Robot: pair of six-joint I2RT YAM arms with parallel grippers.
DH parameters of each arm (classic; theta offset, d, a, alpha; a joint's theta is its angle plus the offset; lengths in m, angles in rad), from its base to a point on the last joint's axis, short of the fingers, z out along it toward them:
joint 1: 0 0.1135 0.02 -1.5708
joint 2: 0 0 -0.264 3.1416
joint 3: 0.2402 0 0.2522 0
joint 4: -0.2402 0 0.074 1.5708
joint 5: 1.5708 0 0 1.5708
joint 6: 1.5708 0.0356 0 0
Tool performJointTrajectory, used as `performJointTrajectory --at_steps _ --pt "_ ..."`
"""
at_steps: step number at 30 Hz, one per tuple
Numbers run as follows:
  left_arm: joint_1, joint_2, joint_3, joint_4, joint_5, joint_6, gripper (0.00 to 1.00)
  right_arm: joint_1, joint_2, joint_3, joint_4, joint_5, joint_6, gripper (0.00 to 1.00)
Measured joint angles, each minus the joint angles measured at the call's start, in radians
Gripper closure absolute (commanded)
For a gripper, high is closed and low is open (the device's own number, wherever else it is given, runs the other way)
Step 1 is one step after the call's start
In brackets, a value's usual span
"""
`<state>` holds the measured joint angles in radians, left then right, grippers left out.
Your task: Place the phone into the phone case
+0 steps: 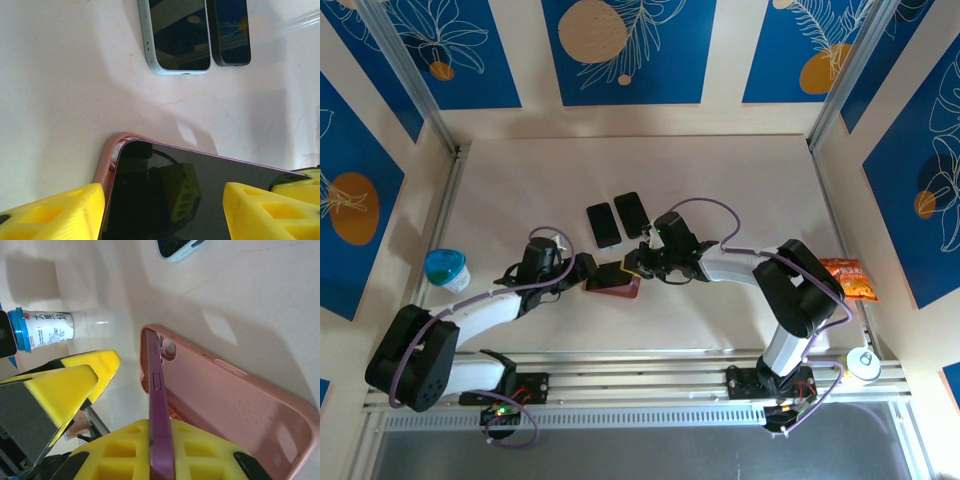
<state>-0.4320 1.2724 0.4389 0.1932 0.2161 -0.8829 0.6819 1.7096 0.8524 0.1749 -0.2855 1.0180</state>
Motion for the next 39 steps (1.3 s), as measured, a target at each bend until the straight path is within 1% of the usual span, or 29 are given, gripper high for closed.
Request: performJointTrajectory --at_steps 7,17,28,39 --pt "0.000 0.101 0.001 0.012 0.001 0.002 0.36 -0.001 0.004 0.001 0.005 -0.003 0.001 1.00" --pt "-0.003 0.106 0.003 0.016 0.016 0.000 0.36 -0.001 0.021 0.005 0.020 -0.010 0.008 1.00" --pt "-0.025 0.111 -0.004 0.051 -0.005 -0.036 0.36 -0.001 0.030 0.010 0.023 -0.015 0.024 1.00" --pt "-0.072 0.077 -0.028 0.057 -0.026 -0.077 0.36 -0.019 0.030 0.010 0.009 -0.041 0.020 1.00"
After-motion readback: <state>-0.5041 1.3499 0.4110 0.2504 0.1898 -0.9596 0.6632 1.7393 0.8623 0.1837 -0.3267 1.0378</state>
